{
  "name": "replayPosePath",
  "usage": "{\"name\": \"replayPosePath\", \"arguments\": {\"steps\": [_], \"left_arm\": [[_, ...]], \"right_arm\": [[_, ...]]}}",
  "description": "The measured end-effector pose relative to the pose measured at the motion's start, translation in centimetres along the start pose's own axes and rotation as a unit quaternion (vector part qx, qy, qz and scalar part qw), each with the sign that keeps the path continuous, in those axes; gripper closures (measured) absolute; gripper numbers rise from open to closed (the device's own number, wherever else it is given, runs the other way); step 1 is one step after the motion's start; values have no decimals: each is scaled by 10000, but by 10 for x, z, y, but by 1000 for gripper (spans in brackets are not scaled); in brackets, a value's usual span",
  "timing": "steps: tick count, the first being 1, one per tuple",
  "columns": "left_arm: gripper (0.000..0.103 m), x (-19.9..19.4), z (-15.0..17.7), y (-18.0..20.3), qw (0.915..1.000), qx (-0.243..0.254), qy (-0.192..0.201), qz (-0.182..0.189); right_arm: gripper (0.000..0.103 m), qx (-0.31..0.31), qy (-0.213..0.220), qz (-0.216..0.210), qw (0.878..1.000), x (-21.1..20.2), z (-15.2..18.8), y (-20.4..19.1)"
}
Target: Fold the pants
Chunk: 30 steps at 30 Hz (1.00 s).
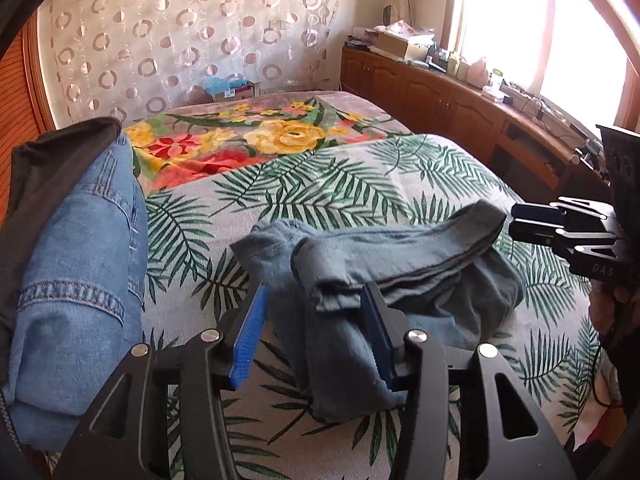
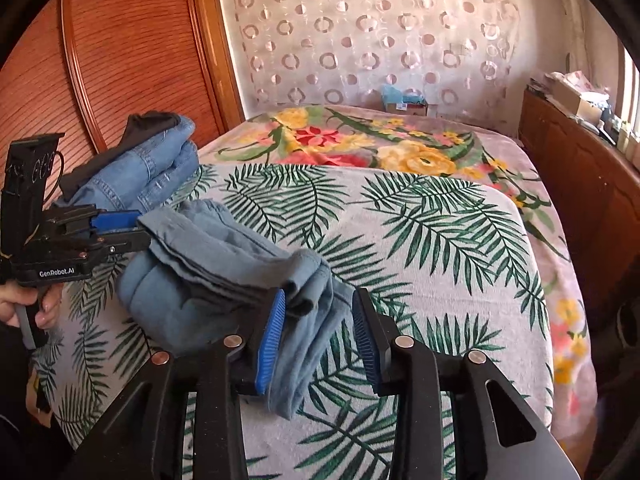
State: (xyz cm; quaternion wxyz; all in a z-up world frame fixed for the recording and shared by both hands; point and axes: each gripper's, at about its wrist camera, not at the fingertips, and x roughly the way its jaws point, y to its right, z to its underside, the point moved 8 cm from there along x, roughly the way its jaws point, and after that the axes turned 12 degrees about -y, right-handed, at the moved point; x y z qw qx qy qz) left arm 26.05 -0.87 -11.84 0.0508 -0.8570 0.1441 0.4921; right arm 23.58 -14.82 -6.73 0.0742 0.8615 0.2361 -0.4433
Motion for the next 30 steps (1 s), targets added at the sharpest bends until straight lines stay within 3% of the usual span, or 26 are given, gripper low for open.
{"name": "replayPosePath", "arguments": {"steps": [6,8,9,10,19,27,30], "left_arm": [[53,19,11,0,9994,109,-324,-50],[38,24,11,-1,9991,104,-400,-69],[26,26,11,-1,9991,117,-396,-86],[24,26,10,-2,9991,116,-390,-85],[24,21,0,-1,9994,169,-282,-106],[24,28,-8,-3,9992,167,-312,-190],[24,38,-18,-8,9988,109,-326,-346]], "right_arm": [[64,-190,-258,7,9995,9,6,-4],[64,-317,-308,54,9990,13,4,-8],[64,-382,-354,112,9986,17,2,-10],[64,-429,-394,179,9981,20,0,-9],[64,-641,-462,362,9962,35,-21,-5],[64,-288,-188,608,9976,39,-39,11],[64,-89,-133,510,9986,35,-39,14]]}}
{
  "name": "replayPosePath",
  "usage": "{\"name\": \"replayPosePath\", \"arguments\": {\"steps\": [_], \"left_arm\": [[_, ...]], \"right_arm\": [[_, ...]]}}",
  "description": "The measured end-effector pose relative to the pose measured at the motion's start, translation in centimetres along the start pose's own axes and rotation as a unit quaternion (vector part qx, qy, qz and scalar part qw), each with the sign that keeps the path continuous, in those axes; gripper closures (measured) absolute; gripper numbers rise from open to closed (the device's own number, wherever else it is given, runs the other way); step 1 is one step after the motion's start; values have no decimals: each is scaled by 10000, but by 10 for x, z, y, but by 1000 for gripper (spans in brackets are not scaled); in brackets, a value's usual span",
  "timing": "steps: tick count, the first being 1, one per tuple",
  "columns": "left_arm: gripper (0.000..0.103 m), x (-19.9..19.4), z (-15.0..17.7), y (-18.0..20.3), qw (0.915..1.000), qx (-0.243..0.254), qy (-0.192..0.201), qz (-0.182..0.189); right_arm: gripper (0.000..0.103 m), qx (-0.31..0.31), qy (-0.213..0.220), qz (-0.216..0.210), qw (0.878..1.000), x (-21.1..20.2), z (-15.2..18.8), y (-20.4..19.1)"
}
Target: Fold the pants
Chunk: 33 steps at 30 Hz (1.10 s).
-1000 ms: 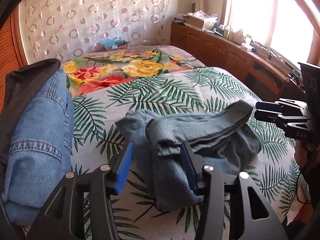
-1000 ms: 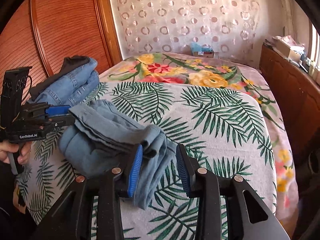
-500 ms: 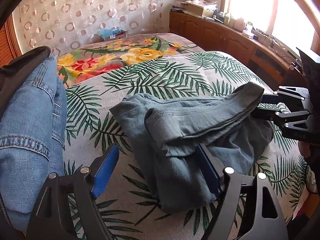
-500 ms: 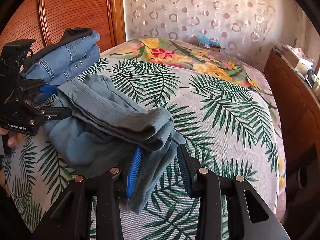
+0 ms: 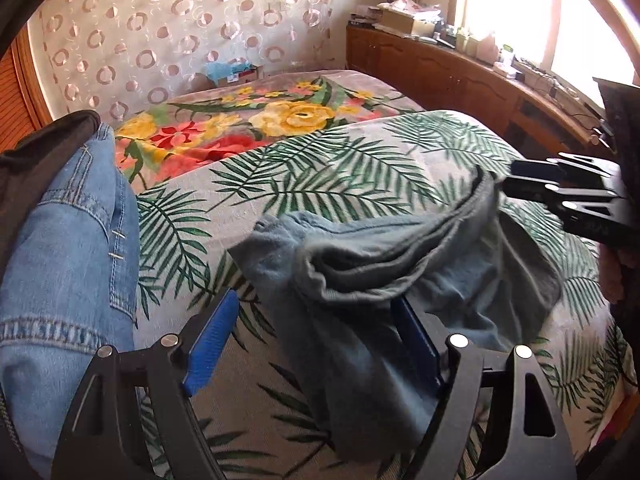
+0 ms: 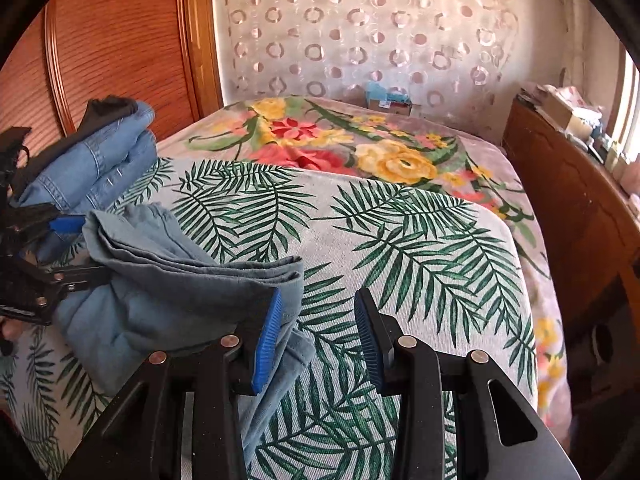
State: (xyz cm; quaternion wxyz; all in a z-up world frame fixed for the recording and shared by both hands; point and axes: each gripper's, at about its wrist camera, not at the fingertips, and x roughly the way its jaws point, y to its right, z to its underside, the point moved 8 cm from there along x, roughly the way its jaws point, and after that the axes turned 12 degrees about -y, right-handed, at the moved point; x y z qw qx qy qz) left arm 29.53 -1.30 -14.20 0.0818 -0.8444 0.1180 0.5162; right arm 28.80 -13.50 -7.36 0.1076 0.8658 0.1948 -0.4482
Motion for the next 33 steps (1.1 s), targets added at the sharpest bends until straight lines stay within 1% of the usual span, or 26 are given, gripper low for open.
{"name": "replayPosePath", "arguments": {"steps": [4,7,10,14,20,22,23,24,25,27,29,31,32,33], "left_arm": [[24,9,-14,-13,9994,-293,68,-158],[24,10,-16,-19,9984,-510,119,-205],[24,5,-10,-16,9986,-485,134,-132],[24,-13,9,-9,9989,-407,222,-19],[24,-33,47,1,9984,-400,261,287],[32,-34,58,5,9985,-368,214,355],[33,-33,62,7,9985,-350,181,384],[37,-32,65,7,9985,-336,176,400],[43,-31,68,8,9984,-321,160,426],[48,-29,71,11,9981,-305,124,515],[49,-28,72,13,9981,-293,128,533],[49,-28,72,14,9977,-320,127,586],[49,-28,72,15,9974,-331,118,635],[49,-27,71,15,9972,-346,97,662]], "right_arm": [[64,66,6,-139,9999,-8,10,-2],[64,148,-30,-292,9995,-15,18,-4],[64,180,-81,-429,9989,-21,29,-8],[64,110,-138,-679,9975,-31,43,-16],[64,-13,-322,-772,9965,-41,64,-29],[65,-21,-434,-747,9963,-40,73,-31],[65,-4,-480,-737,9961,-39,77,-30],[65,25,-522,-740,9959,-38,80,-29],[65,48,-554,-733,9958,-37,82,-28],[65,63,-579,-736,9956,-36,84,-28],[72,131,-597,-763,9952,-32,81,-25],[89,125,-600,-862,9944,-29,79,-26],[91,110,-585,-900,9942,-30,78,-27],[95,102,-527,-852,9949,-30,77,-25]]}}
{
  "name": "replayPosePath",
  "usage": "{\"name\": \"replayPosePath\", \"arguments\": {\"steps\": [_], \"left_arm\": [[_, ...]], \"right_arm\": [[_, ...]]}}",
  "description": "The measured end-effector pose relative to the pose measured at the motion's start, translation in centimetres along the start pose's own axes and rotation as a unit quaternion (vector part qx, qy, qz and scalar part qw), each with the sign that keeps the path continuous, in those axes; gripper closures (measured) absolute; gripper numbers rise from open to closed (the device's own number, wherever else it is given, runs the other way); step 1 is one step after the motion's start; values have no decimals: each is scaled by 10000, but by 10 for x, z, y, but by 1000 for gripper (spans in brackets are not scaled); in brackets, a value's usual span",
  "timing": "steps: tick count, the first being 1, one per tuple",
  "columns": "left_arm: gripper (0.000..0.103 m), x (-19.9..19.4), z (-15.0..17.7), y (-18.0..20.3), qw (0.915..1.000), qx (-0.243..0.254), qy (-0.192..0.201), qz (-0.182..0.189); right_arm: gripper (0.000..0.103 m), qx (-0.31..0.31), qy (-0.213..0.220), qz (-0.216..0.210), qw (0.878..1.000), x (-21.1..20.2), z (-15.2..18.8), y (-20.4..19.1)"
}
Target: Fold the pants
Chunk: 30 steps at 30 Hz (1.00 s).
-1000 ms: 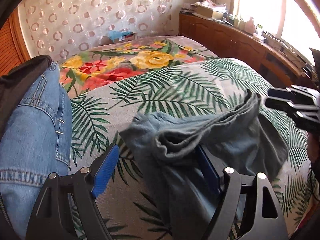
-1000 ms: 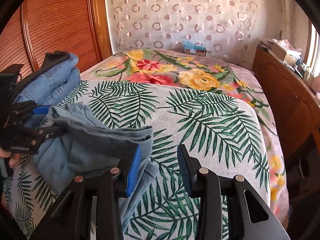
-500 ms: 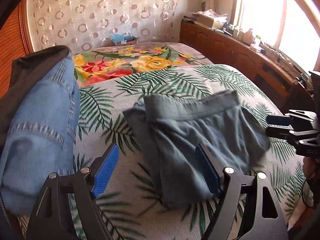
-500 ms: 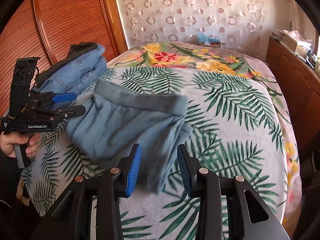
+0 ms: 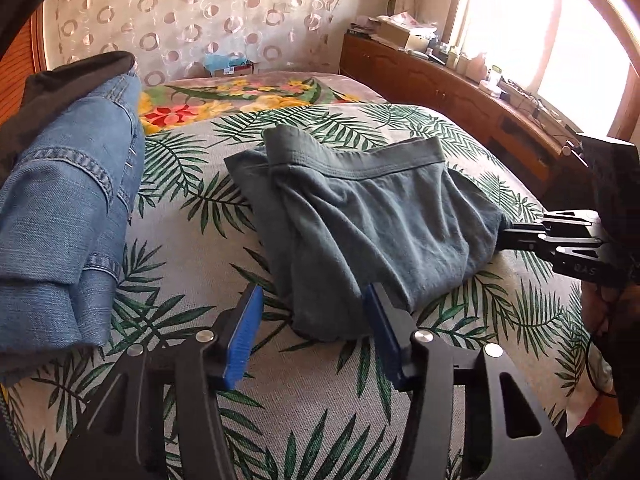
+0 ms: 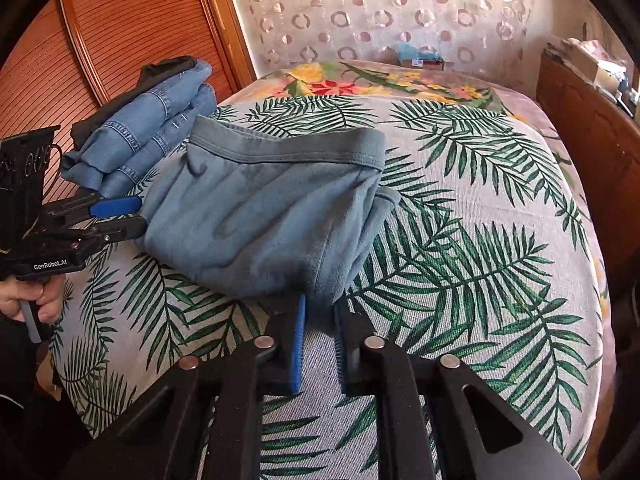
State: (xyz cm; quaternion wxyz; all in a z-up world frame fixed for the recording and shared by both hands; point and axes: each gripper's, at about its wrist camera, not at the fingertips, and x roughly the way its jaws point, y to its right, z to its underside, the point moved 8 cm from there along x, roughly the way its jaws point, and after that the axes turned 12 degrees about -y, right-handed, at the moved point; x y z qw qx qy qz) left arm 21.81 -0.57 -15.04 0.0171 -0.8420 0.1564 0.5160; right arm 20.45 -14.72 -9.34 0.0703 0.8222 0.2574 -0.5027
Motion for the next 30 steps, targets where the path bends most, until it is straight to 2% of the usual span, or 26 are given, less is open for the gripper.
{"name": "replayPosePath", "arguments": {"steps": [3,6,8,10,14,16,23,30], "left_arm": [[49,3,-1,-1,10000,-14,-30,-41],[49,3,2,-1,10000,-23,-41,-30],[49,1,4,2,10000,3,-17,-36],[61,-1,6,5,10000,39,11,45],[79,1,5,8,9994,-4,-10,341],[91,-3,4,10,9994,20,55,344],[94,-34,14,14,9992,61,371,158],[100,-52,41,11,9992,11,388,58]], "right_arm": [[97,135,406,455,9980,-17,-1,10],[97,201,279,265,9991,-18,3,12],[97,126,237,332,9991,-15,7,10],[96,59,234,346,9991,-14,9,6],[96,97,218,333,9992,-11,6,6],[96,106,211,330,9992,-12,4,8],[97,72,381,249,9989,-29,13,-2],[97,-83,284,224,9993,-38,45,-20]]}}
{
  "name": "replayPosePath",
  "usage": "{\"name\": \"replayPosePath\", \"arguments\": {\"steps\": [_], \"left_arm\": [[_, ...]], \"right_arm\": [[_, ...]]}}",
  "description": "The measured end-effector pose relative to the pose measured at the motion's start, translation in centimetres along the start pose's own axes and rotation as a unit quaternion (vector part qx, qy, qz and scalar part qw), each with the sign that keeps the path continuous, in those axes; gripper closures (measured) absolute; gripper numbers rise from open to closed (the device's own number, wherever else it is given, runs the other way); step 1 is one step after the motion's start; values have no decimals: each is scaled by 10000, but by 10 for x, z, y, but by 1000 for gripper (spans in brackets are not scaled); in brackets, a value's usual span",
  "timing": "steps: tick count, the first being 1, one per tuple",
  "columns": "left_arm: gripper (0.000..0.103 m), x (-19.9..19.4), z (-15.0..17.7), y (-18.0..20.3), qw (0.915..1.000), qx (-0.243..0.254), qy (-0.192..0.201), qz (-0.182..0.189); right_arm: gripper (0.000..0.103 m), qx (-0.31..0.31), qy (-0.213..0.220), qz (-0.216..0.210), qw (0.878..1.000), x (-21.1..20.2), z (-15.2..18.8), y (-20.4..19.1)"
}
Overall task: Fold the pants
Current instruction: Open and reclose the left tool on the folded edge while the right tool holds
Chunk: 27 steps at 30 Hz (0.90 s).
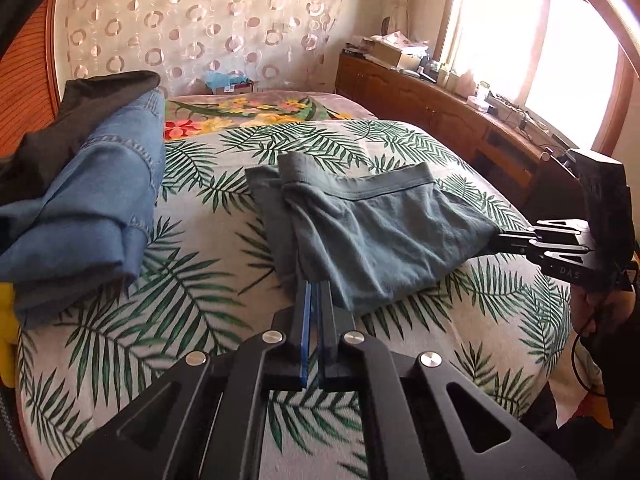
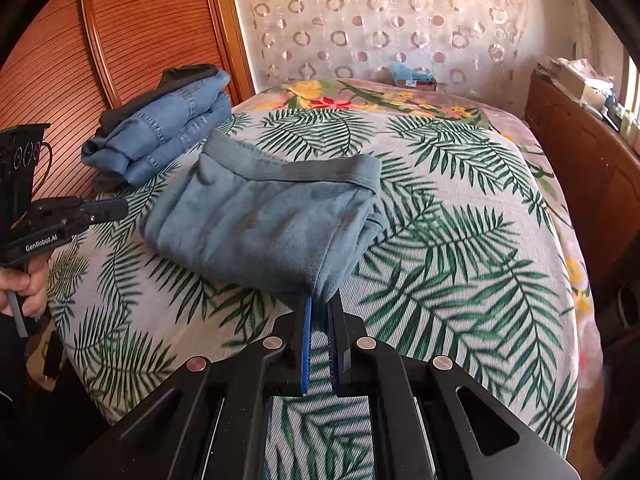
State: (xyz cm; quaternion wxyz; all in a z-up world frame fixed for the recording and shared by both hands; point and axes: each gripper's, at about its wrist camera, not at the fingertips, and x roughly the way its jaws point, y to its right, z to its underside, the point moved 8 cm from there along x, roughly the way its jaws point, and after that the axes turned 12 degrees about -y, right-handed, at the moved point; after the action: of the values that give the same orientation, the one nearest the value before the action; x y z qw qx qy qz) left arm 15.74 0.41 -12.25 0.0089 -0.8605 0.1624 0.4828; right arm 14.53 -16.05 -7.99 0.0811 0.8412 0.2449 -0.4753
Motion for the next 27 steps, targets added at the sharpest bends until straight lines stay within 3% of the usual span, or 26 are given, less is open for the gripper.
{"name": "replayPosePath", "arguments": {"steps": [7,11,13,21,24,27], "left_arm": [[100,6,10,-3,9997,-94,-39,-210],[85,10,9,0,9996,-124,-169,-176],[72,14,8,2,9997,-51,-212,-56],[69,32,-2,-3,9994,-77,-273,-215],[69,34,-1,-4,9994,-73,-293,-196],[69,39,-1,-4,9993,-61,-328,-168]], "right_arm": [[97,10,36,102,9999,-8,17,-4],[100,203,66,292,9993,-13,19,13],[100,293,87,272,9992,-15,18,20],[98,362,264,-43,9990,-19,19,10],[74,307,257,-92,9992,-12,19,4],[69,325,202,-194,9991,-3,20,1]]}}
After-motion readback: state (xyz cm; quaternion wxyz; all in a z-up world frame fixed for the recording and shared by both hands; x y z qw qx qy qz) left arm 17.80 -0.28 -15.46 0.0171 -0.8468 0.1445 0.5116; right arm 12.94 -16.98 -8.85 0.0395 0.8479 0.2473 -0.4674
